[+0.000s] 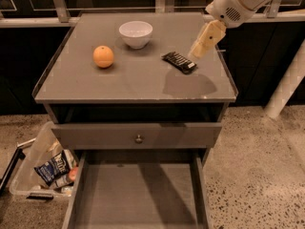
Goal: Place rxbar chocolate into middle drawer
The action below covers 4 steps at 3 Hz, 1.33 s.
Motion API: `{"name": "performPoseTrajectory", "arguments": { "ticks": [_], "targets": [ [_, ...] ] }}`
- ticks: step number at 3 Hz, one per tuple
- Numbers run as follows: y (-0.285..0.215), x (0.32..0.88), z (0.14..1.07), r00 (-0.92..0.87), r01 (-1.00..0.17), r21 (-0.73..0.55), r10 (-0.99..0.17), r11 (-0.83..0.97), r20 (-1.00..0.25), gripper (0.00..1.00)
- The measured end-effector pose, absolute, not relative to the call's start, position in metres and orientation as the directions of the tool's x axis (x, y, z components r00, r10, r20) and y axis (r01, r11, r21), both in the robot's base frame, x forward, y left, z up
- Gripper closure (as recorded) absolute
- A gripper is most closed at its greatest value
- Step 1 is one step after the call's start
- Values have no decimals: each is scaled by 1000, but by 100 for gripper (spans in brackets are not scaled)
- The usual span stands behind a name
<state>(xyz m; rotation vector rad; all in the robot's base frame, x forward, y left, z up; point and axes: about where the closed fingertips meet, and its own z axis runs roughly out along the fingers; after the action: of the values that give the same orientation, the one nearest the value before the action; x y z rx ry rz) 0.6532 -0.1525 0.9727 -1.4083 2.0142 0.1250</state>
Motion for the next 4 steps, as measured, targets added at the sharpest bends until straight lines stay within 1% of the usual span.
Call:
{"name": "performPoseTrajectory", "arguments": {
  "ticks": [1,2,3,4],
  "targets": [
    [-145,668,958,-181,-858,-304,-797,415,-576,0],
    [-142,689,935,-187,-852,-294,-777,432,-601,0],
    [-139,700,918,-202,-854,-260,-749,450,-632,0],
    [-132,707,901,-233,-864,-180,-690,471,-685,0]
  ]
}}
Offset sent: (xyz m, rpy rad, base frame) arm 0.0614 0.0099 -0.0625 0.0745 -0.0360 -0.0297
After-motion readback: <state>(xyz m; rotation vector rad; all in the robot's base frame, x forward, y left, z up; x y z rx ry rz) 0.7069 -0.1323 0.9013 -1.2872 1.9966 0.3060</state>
